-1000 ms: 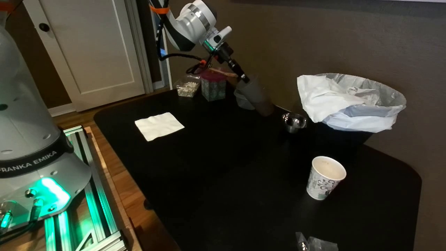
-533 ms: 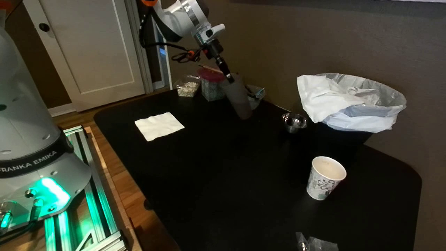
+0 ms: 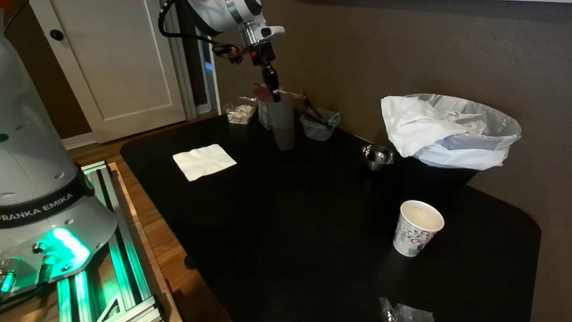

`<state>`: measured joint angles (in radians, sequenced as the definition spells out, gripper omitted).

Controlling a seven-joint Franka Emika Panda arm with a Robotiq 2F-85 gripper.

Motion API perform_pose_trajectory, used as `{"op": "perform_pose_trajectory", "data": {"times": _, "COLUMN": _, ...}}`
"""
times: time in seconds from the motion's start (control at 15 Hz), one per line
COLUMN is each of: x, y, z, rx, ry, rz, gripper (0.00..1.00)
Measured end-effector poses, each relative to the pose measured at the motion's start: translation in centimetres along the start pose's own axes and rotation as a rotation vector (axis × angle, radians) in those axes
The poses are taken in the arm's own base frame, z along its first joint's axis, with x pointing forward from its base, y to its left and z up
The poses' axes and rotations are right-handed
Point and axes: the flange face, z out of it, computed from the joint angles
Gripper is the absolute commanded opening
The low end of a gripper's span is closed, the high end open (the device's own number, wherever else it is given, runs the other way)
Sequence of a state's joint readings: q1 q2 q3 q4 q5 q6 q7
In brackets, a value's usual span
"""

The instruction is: Move the brown to the left

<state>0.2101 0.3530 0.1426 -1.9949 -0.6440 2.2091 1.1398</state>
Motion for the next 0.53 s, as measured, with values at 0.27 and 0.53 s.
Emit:
{"op": "perform_pose_trajectory", "data": {"times": 0.27, "x": -0.8, "y": -1.3, "z": 0.2, "rx": 0.02, "ry": -0.037, "rz": -0.154, "gripper": 0.02}}
{"op": "perform_pose_trajectory", "data": {"times": 0.53, "x": -1.2, "y": -3.3, "z": -0.5, "rx": 0.036, "ry": -0.021, "rz": -0.272, "gripper": 0.02}}
